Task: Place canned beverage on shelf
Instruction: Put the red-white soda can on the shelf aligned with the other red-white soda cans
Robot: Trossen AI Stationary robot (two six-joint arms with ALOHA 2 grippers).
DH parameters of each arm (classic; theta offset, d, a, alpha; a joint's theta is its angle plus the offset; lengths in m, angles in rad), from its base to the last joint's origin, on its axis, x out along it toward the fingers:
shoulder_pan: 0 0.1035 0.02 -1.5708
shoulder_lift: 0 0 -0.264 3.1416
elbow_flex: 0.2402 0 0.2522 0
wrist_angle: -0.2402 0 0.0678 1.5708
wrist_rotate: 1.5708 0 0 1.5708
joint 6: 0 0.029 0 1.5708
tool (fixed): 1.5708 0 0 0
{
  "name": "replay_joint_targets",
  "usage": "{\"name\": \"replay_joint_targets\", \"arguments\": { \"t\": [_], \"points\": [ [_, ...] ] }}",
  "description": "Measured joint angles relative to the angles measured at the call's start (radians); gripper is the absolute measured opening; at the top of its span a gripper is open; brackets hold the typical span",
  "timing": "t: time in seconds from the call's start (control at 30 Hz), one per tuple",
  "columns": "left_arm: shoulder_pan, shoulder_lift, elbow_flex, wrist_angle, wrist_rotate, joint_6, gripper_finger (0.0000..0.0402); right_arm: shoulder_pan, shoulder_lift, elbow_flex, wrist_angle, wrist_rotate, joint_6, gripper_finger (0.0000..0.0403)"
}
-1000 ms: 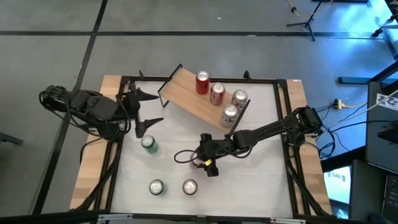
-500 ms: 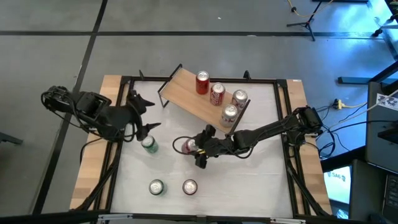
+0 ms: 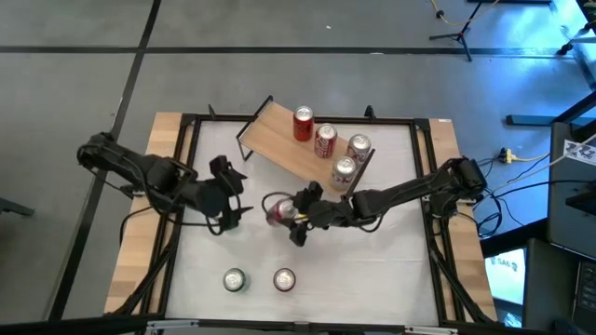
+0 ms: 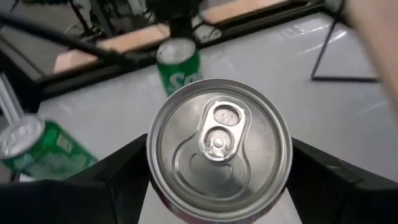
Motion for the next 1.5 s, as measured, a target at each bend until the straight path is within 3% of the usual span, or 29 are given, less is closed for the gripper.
{"name": "replay_joint_targets", "arguments": {
  "t": [0.3, 0.63, 1.5],
  "points": [
    [-0.061, 0.054, 0.000, 0.017, -0.029, -0.088, 0.0392, -0.027, -0.086, 0.000, 0.011, -0.008, -0.008, 0.0306],
    [-0.066, 0.108, 0.000, 0.118, -0.057, -0.103, 0.0392, -0.024, -0.100, 0.000, 0.167, -0.073, -0.081, 0.0305],
    [0.001, 0.116, 0.000, 0.272, -0.063, -0.074, 0.0392, -0.024, -0.099, -0.001, 0.299, -0.078, -0.135, 0.0303]
  ]
}}
